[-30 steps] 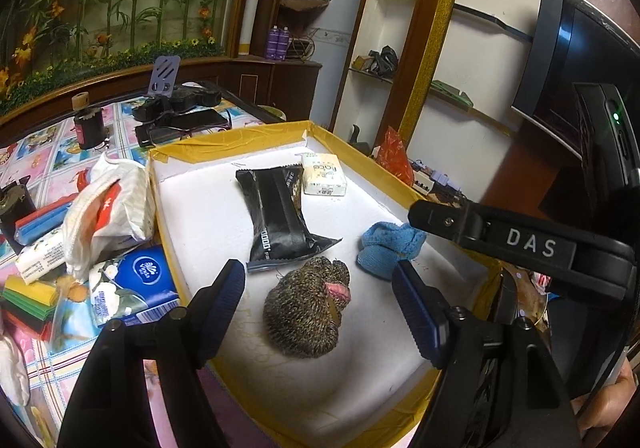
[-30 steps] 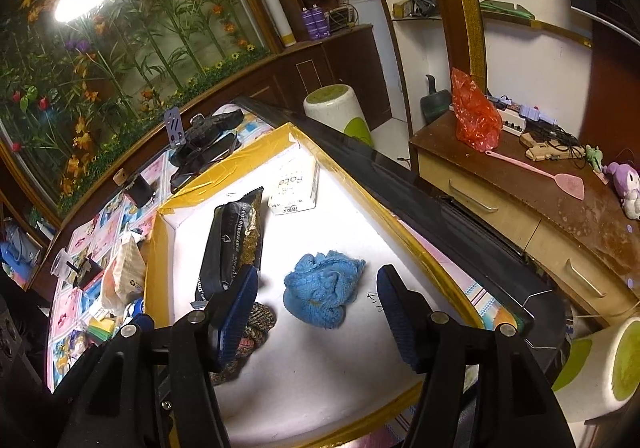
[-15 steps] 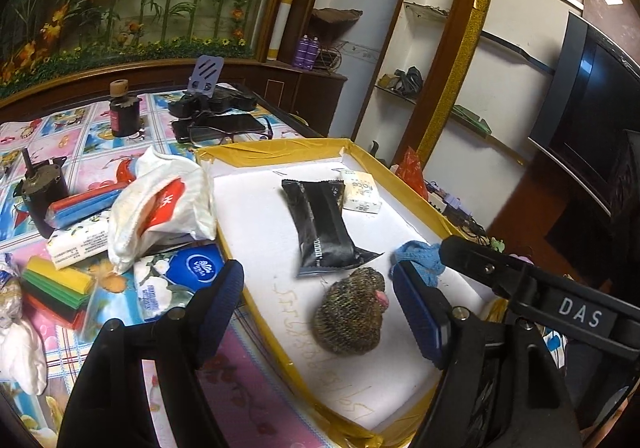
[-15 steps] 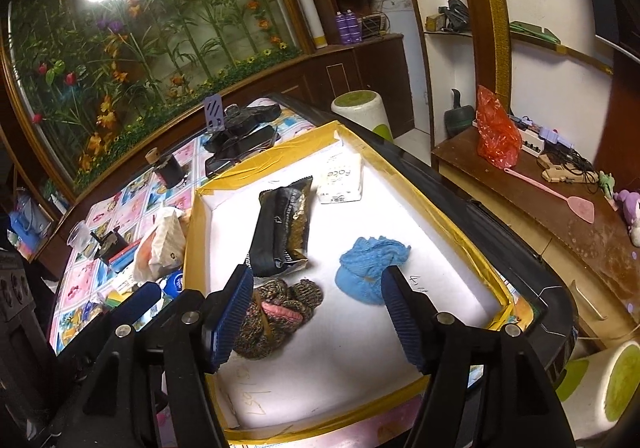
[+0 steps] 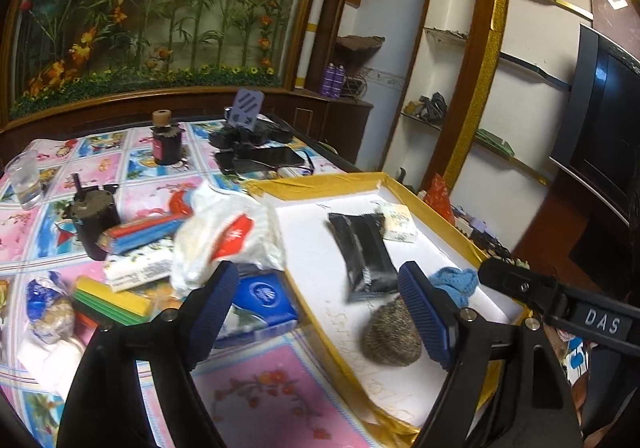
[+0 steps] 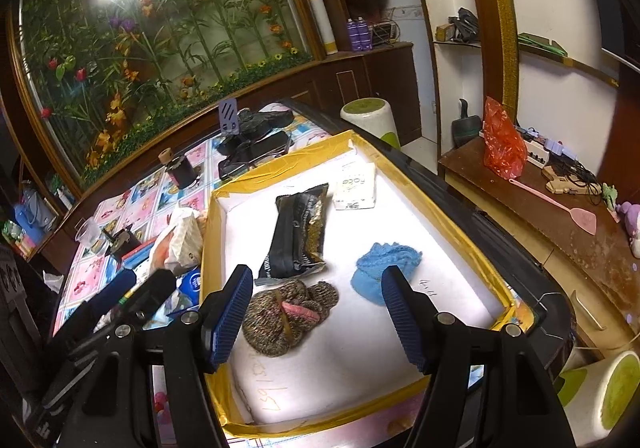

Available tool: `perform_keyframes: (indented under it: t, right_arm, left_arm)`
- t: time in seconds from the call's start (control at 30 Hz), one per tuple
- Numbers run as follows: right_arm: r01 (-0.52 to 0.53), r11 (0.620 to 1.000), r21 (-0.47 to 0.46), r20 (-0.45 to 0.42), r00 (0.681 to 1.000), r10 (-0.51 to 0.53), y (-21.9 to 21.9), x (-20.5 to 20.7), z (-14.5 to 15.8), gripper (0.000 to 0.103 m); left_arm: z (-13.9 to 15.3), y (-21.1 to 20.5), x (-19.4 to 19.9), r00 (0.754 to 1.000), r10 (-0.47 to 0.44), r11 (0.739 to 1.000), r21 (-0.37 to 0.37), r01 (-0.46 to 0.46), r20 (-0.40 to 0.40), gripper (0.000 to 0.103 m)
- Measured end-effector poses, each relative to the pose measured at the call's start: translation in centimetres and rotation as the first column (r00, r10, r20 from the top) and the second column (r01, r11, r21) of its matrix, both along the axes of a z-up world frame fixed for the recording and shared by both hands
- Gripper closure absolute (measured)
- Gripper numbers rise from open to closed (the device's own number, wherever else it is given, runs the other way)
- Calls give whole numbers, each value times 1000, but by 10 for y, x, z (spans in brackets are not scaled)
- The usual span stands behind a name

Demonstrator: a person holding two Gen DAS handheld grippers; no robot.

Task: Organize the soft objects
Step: 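Withdraw both grippers from the tray toward the items on the table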

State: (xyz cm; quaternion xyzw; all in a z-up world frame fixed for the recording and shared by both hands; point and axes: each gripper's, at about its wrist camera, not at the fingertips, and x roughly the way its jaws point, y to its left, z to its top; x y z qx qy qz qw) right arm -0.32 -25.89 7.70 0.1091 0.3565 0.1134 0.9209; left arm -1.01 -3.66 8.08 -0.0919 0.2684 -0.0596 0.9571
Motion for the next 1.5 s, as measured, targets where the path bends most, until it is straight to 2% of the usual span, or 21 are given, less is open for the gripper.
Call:
perform_keyframes:
  t: [0.27, 0.63, 0.8, 1.0, 1.1, 1.17, 1.3, 1.5]
  right_arm:
    - [-93, 995, -19, -5, 996, 93, 36, -5, -4, 32]
    - [-258, 965, -47, -6, 966, 258, 97, -19, -13, 32]
    - [-299, 953, -53, -21, 954, 299, 113, -23, -21, 32]
    - [-307, 951, -49, -26, 952, 306, 114, -24, -24, 31]
    - [-308, 951, -43, -28, 951, 307, 114, -24, -26, 31]
    - [-309, 950, -39, -32, 951, 308, 114, -23, -28, 31]
    - [-316, 948, -32, -33, 948, 315, 115, -24, -29, 31]
    - [-328, 944, -23, -34, 944, 327, 116, -25, -30, 31]
  left_arm:
    - [1, 60, -2, 993, 115, 992, -42, -116, -30, 22]
    - [-5, 130, -10, 962, 258, 961, -81, -266, -90, 22]
    - [-11, 154, -11, 942, 307, 943, -89, -320, -134, 22]
    - [-22, 179, -9, 899, 391, 909, -67, -411, -198, 22]
    - [-31, 187, -6, 882, 406, 899, -72, -433, -240, 22]
    - [-37, 191, -1, 863, 427, 889, -48, -455, -268, 22]
    - [-48, 197, 4, 847, 428, 883, -55, -466, -316, 22]
    - [-57, 198, 12, 852, 392, 899, -53, -435, -347, 24]
